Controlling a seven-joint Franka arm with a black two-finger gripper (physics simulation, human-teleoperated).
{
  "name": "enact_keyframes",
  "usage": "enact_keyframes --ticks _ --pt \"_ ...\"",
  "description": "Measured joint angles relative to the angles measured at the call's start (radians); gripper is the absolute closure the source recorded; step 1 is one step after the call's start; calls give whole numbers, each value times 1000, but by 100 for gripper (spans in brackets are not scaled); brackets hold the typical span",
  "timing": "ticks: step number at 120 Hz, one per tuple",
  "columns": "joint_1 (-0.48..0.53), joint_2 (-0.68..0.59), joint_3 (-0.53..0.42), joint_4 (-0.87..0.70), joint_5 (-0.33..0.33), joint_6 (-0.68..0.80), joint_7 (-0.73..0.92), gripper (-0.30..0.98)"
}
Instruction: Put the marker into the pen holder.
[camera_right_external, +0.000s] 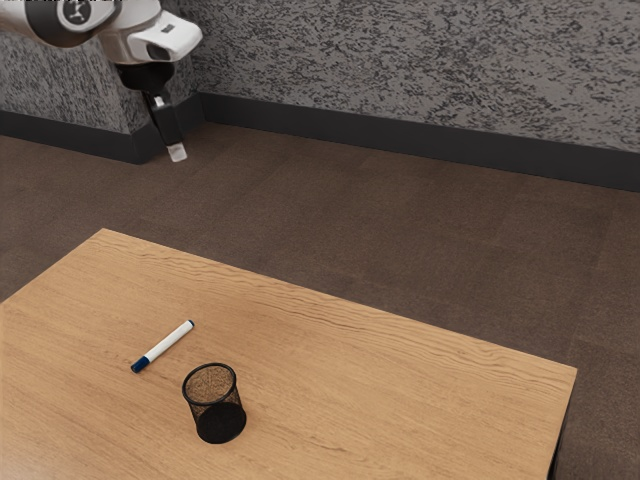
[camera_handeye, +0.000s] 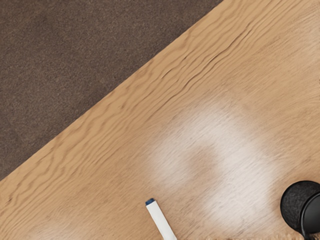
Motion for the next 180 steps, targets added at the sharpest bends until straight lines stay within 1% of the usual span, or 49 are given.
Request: enact_keyframes --ticks 9,21,29,38,45,49,59,65,77,97,106,129,136,160,180 --pt "-2 4 42 -24 6 2 40 0" --pt "-9 3 134 -93 12 3 86 0" --pt "-31 -9 188 -128 16 4 112 0" --pt "-88 -15 308 -182 17 4 137 0" --pt "-118 -11 371 -221 19 5 149 0" --pt "-154 -8 412 -234 23 6 152 0" --pt "-324 24 592 -244 32 15 148 0" --pt "-373 42 645 -248 35 26 140 0" --pt "-402 82 696 -291 45 67 115 0" --pt "-411 161 710 -359 69 159 67 0" --pt "-462 186 772 -371 72 203 47 0" --pt "-495 213 835 -374 67 352 -4 1" --pt "-513 213 854 -373 62 386 -23 6" --pt "-562 220 921 -373 29 459 -84 31" --pt "-621 224 980 -372 36 496 -121 43"
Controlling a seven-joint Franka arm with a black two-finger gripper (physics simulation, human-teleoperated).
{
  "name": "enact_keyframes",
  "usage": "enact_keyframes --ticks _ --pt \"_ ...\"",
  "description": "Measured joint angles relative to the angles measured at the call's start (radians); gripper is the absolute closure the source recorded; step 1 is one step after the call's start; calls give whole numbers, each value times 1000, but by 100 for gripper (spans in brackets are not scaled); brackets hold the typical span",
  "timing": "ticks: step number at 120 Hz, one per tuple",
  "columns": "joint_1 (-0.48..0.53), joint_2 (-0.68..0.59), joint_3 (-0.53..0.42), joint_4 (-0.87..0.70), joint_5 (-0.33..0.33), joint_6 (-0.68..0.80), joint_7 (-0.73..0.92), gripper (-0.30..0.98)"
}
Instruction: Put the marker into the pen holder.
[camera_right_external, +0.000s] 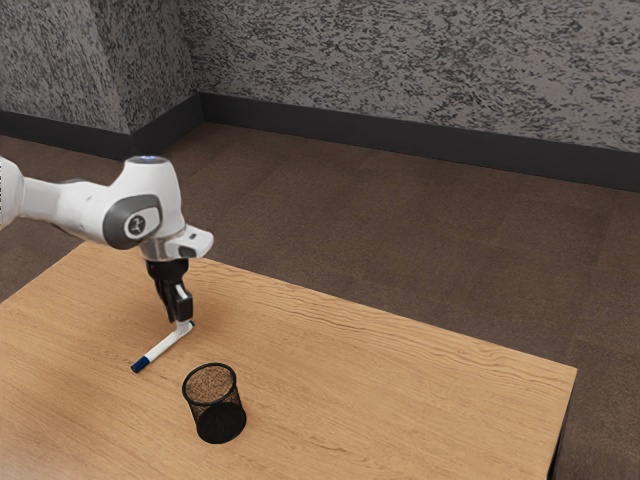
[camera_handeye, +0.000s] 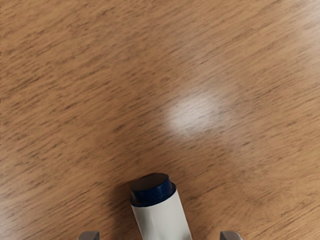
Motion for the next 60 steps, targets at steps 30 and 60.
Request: enact_keyframes --ticks 30,60 --pt "-28 15 43 1 -6 44 -40 53" --pt "-32 -2 51 -5 -5 64 -69 70"
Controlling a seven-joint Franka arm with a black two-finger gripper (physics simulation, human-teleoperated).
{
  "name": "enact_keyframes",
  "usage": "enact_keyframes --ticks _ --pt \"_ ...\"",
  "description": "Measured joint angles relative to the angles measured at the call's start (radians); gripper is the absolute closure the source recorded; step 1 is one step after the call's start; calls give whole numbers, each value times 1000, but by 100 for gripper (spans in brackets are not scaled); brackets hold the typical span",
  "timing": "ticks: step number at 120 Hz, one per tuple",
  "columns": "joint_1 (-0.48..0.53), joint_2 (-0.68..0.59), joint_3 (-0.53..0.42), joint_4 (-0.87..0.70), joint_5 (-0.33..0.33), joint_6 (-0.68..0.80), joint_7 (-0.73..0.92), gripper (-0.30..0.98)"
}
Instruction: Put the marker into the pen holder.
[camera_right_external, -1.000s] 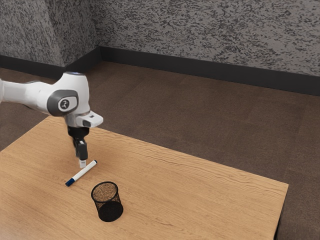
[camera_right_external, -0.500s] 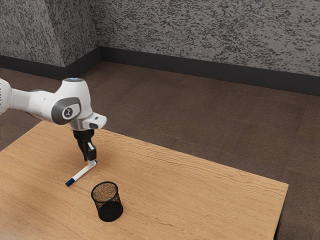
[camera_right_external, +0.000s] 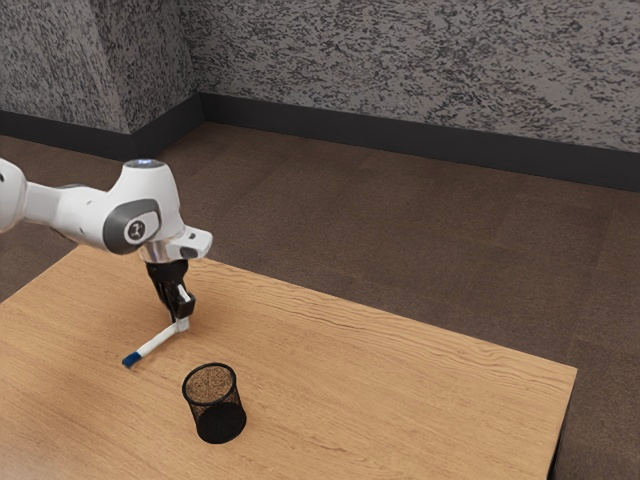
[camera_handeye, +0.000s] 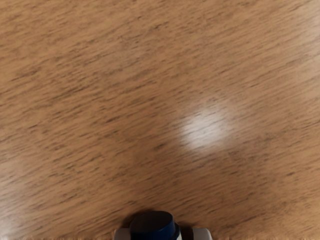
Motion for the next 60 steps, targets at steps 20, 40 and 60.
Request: enact_keyframes --ticks 20,40,60 --pt "60 -64 -94 -46 9 8 -20 76" --pt "473 -66 -567 -163 15 37 -37 78" --pt "789 17 -896 -250 -120 57 14 79"
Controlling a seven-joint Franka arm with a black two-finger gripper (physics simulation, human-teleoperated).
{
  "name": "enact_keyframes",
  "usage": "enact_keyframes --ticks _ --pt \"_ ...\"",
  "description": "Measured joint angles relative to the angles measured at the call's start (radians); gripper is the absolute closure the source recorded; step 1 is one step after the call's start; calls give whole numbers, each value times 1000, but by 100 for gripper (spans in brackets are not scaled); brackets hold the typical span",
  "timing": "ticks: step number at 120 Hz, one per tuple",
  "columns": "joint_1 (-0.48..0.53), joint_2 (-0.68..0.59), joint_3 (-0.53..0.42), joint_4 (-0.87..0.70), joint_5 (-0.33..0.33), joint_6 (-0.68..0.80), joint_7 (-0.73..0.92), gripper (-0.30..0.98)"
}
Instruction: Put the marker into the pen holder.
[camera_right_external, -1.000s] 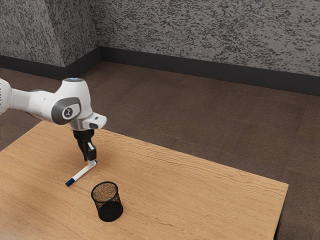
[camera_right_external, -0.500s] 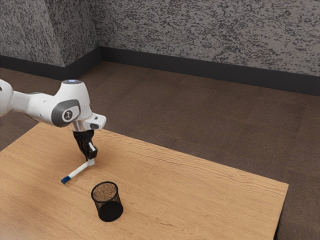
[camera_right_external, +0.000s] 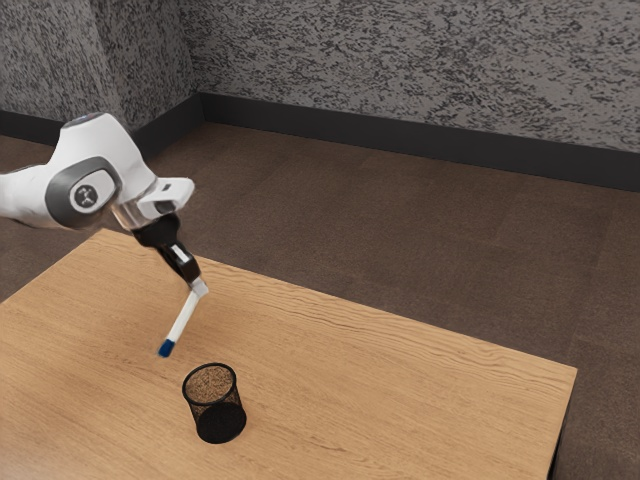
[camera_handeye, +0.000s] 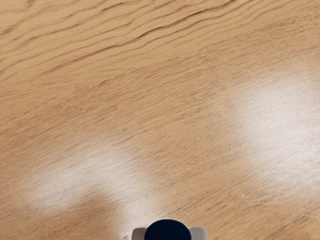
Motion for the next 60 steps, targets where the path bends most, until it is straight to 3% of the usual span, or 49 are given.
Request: enact_keyframes --ticks 12,35,46,60 --pt "195 60 -195 -67 -57 -21 51 79" --pt "423 178 -457 -170 -102 -129 136 79" --pt "498 245 -570 -251 -109 -140 171 79" --pt "518 277 -646 -324 -105 -65 207 79"
